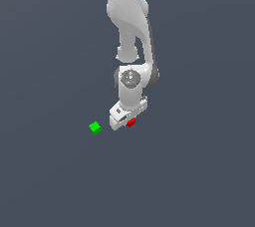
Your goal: Stack the red cube on top of the green cube.
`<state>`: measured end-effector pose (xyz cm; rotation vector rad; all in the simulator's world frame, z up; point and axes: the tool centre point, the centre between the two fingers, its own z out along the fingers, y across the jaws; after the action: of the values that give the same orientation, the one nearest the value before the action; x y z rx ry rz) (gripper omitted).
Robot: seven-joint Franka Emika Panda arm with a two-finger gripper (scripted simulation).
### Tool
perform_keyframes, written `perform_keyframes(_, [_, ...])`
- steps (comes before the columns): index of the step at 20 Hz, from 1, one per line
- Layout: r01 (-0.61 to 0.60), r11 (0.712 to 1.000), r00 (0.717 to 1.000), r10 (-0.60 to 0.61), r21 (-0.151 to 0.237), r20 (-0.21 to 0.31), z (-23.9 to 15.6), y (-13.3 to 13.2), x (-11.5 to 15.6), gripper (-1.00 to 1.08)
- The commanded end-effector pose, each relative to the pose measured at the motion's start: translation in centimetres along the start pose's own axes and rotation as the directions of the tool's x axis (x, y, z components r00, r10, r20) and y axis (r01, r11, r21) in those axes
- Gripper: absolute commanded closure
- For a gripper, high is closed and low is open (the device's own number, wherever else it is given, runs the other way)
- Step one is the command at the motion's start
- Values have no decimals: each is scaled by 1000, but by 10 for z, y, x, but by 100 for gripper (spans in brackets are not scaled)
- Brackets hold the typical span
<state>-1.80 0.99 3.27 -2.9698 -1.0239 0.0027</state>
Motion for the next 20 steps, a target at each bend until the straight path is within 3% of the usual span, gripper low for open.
perform_keyframes(1, [0,1000,1000,0,-1,-1,-12,0,0,108])
perform_keyframes(11, [1,1000,1000,-1,-1,-1,-75,-1,0,108])
perform_keyframes(20, [0,1000,1000,0,-1,-2,-85,1,0,108])
